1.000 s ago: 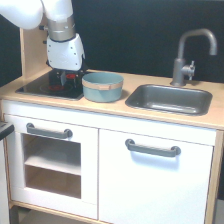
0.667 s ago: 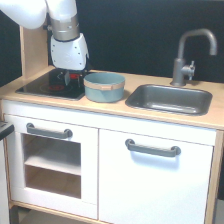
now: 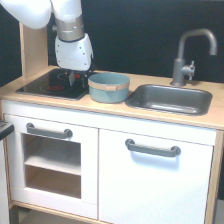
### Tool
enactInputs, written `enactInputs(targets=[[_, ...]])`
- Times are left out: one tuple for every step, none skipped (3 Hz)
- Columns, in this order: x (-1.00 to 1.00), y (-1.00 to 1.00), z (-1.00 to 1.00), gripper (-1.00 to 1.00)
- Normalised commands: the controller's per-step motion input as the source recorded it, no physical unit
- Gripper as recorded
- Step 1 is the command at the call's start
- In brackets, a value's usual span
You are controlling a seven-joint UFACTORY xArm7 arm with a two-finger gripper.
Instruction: Place the pot in the sink
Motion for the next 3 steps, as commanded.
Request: enactInputs(targets=[[0.27,0.23,-1.0,-0.03],[0.51,0.06,-1.0,0.33],[0.29,0.19,-0.9,0.08]])
